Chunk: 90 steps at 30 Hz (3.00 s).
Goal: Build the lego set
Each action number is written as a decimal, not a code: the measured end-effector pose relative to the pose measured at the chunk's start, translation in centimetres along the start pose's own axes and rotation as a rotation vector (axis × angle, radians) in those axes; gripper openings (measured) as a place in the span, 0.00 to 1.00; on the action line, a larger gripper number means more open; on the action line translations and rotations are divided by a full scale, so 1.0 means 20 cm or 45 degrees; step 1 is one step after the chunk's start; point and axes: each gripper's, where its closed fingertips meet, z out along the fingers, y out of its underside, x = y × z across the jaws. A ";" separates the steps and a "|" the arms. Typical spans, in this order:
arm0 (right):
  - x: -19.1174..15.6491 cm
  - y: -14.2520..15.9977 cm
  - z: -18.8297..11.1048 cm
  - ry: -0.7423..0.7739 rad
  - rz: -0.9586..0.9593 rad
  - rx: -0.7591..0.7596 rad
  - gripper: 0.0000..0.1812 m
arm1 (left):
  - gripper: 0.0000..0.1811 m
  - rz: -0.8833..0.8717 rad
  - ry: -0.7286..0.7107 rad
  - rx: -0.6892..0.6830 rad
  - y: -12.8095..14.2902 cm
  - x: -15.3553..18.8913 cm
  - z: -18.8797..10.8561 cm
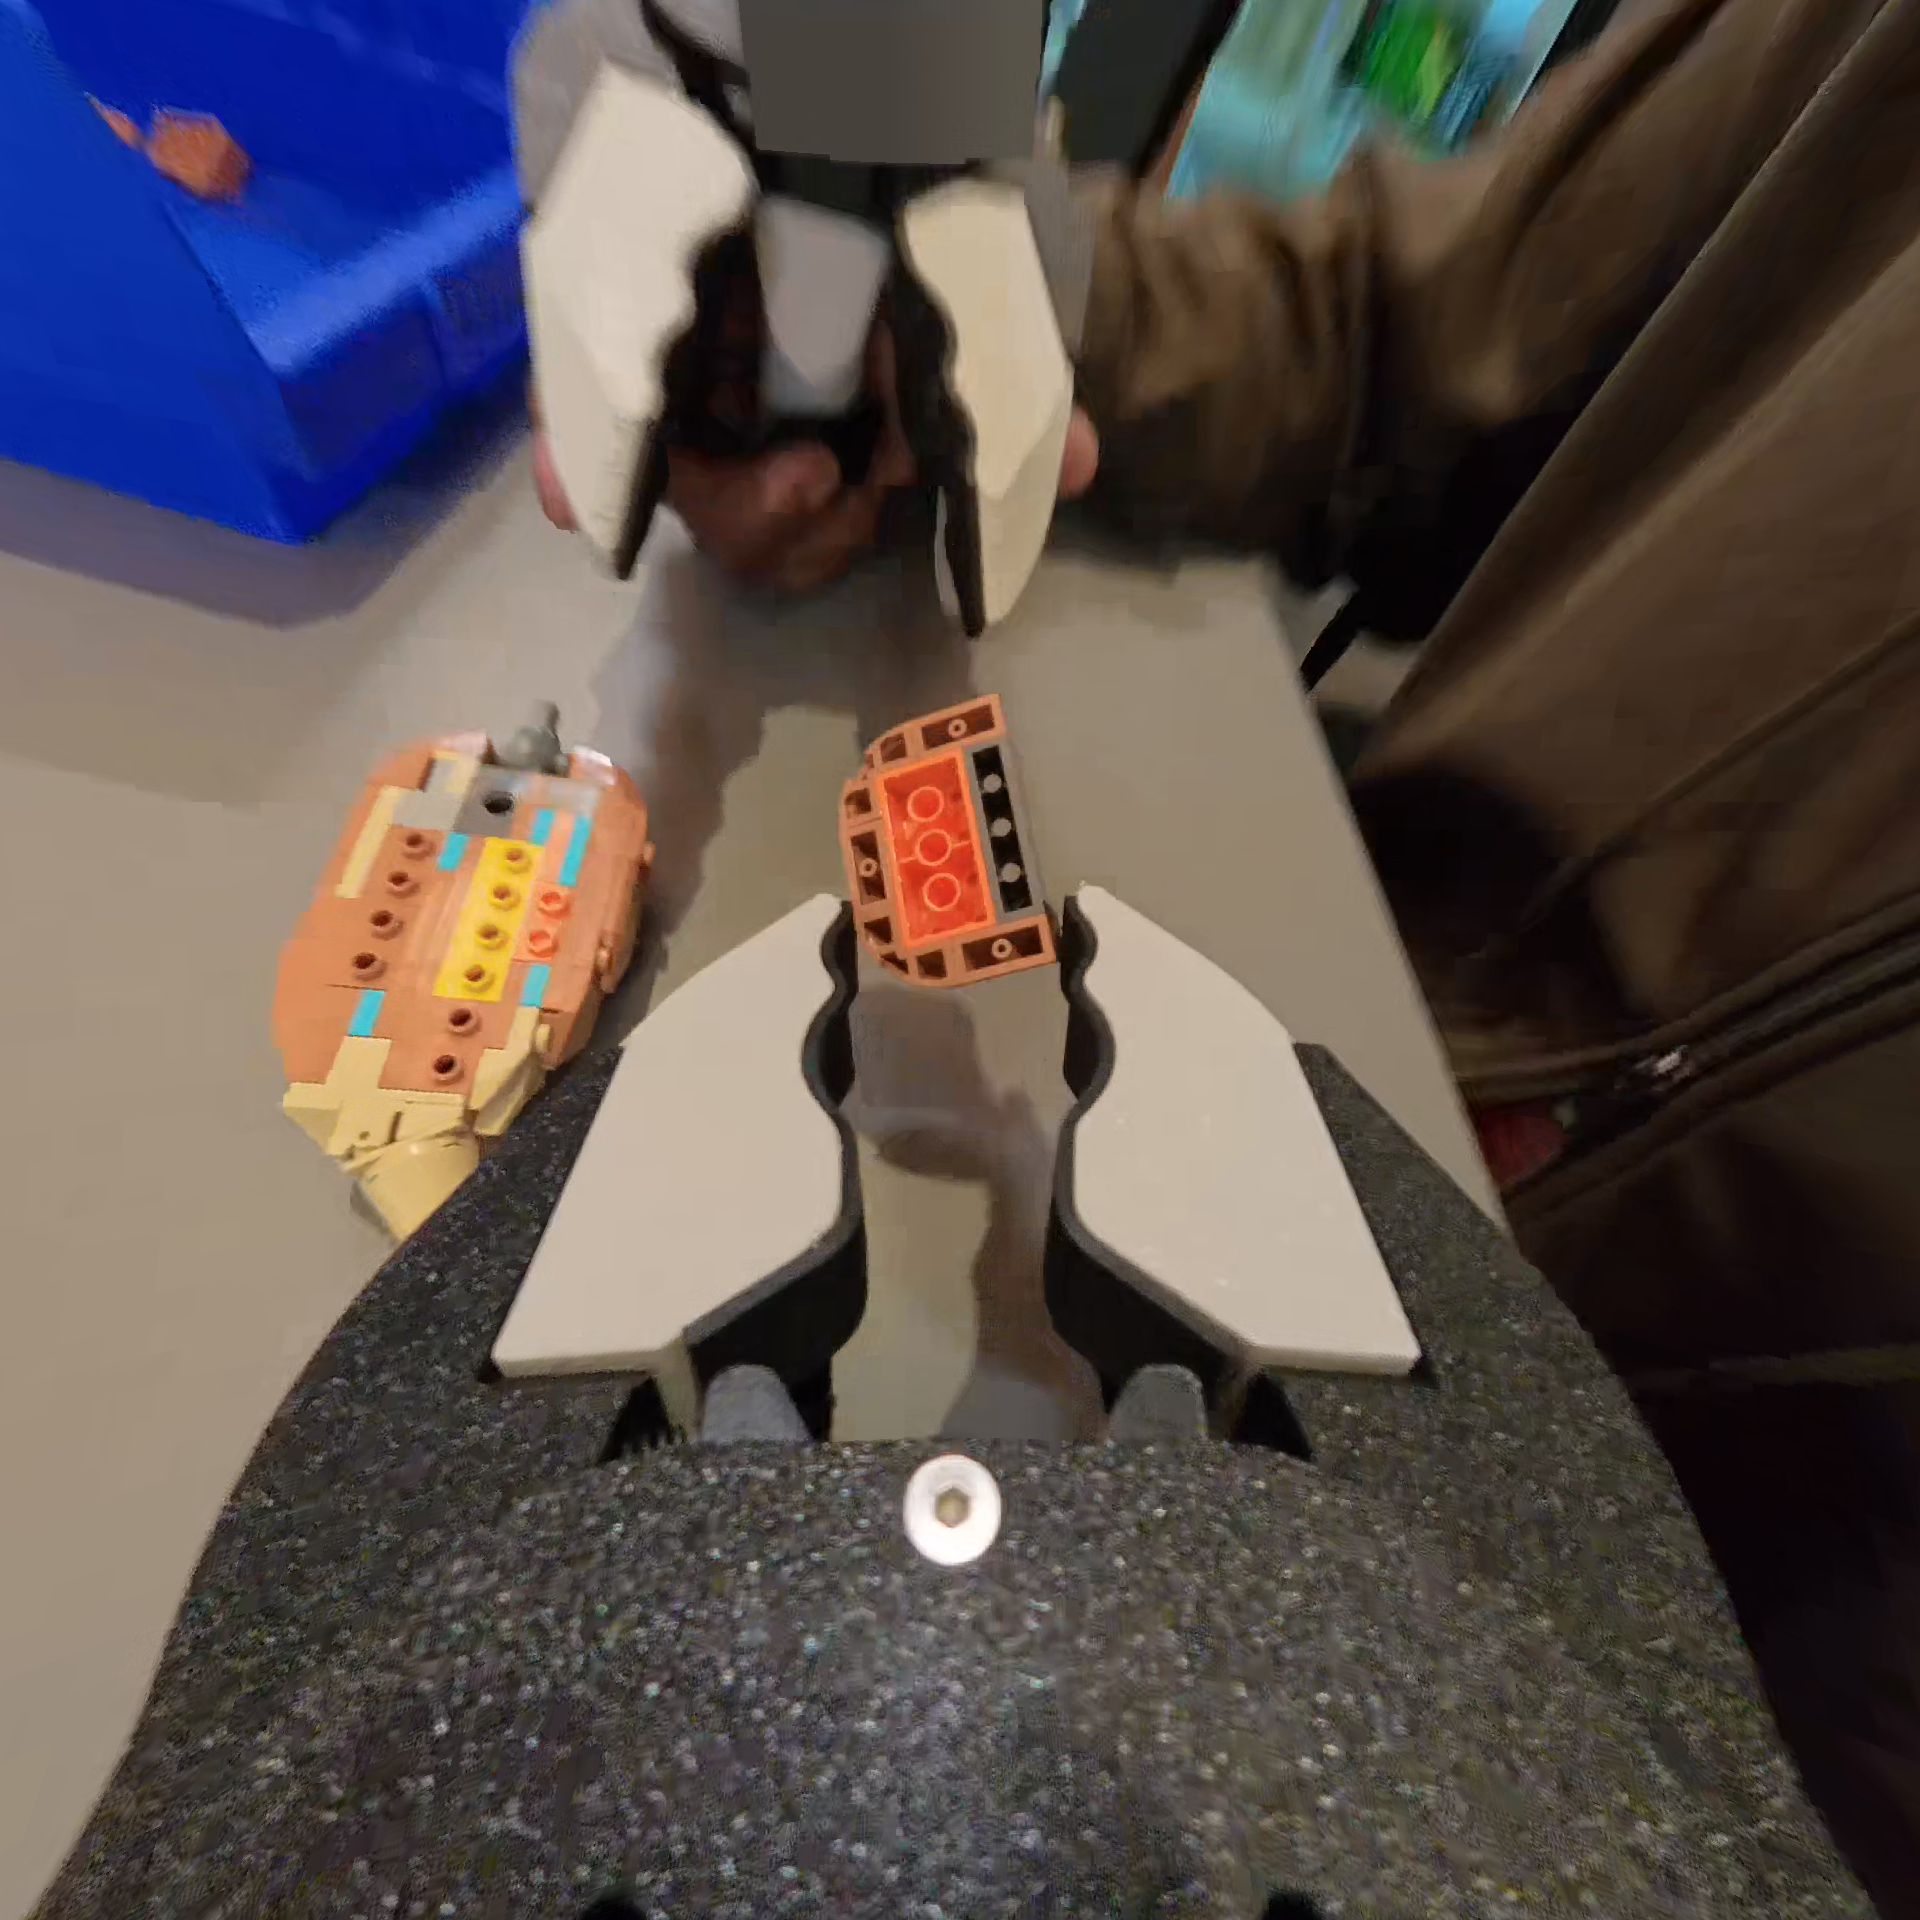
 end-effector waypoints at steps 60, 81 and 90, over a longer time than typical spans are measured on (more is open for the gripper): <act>0.14 -0.29 0.14 0.920 -0.833 0.133 0.37 | 0.21 -0.107 -0.631 0.678 -0.38 -0.19 -0.23; 0.18 -0.20 0.07 0.744 -0.610 0.132 0.35 | 0.20 -0.674 -0.366 0.919 -0.27 -0.40 -0.39; 0.22 -0.11 0.04 0.692 -0.530 0.031 0.35 | 0.21 -0.736 -0.325 0.937 -0.26 -0.43 -0.40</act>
